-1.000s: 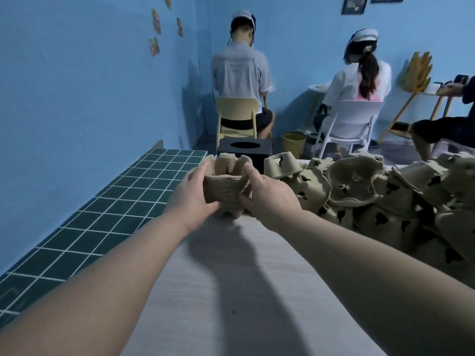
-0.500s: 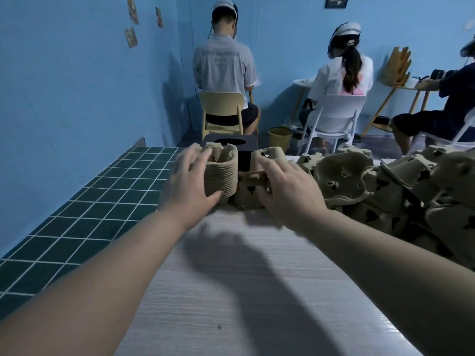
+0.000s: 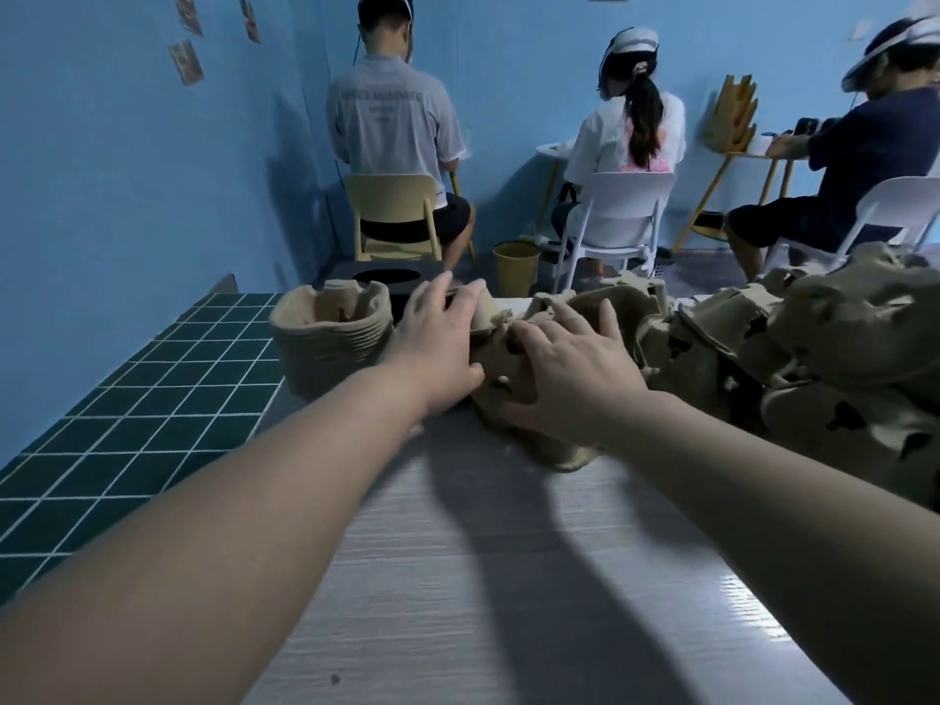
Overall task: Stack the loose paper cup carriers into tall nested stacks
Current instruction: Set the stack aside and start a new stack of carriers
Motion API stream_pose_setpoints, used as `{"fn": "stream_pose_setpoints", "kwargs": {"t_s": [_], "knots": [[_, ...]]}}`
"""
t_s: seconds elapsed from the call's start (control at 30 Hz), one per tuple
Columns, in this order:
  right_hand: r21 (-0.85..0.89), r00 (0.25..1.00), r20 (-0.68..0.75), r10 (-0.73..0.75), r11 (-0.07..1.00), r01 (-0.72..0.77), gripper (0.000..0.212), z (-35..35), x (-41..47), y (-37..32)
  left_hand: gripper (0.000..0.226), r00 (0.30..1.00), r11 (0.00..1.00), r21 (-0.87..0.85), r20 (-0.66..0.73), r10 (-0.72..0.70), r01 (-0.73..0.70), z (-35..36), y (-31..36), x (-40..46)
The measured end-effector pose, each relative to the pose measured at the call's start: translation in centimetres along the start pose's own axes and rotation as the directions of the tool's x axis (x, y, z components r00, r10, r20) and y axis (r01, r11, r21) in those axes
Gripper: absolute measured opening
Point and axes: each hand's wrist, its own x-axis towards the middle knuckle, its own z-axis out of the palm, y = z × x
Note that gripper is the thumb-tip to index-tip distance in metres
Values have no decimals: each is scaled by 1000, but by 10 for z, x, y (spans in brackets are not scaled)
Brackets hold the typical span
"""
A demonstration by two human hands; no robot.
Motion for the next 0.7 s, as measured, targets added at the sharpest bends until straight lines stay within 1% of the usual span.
{"fn": "stream_pose_setpoints", "kwargs": {"t_s": [0.07, 0.13, 0.2, 0.27, 0.33, 0.5, 0.7], "knots": [[13, 999, 32, -29, 1000, 28, 84, 0, -6, 4, 86, 1000, 1000, 21, 9, -13, 13, 1, 0, 5], [19, 996, 58, -61, 998, 60, 75, 0, -14, 6, 81, 1000, 999, 43, -12, -12, 12, 0, -1, 4], [26, 996, 41, -77, 997, 76, 61, 0, -22, 7, 75, 999, 998, 66, -41, -16, 19, -3, 0, -1], [76, 997, 34, -63, 995, 61, 53, 0, -30, 7, 67, 997, 996, 90, -72, -12, 19, -7, 3, -7], [124, 997, 32, -64, 991, 60, 50, -2, -39, 6, 61, 996, 996, 92, -89, 0, 8, -10, 5, -12], [137, 996, -28, -81, 987, 84, 43, -8, -62, 6, 56, 996, 1000, 25, -89, 6, -4, -13, 15, -30], [155, 991, -69, -114, 980, 123, 39, -14, -97, 9, 53, 984, 997, 52, -165, 61, -54, -13, 23, -65]]}}
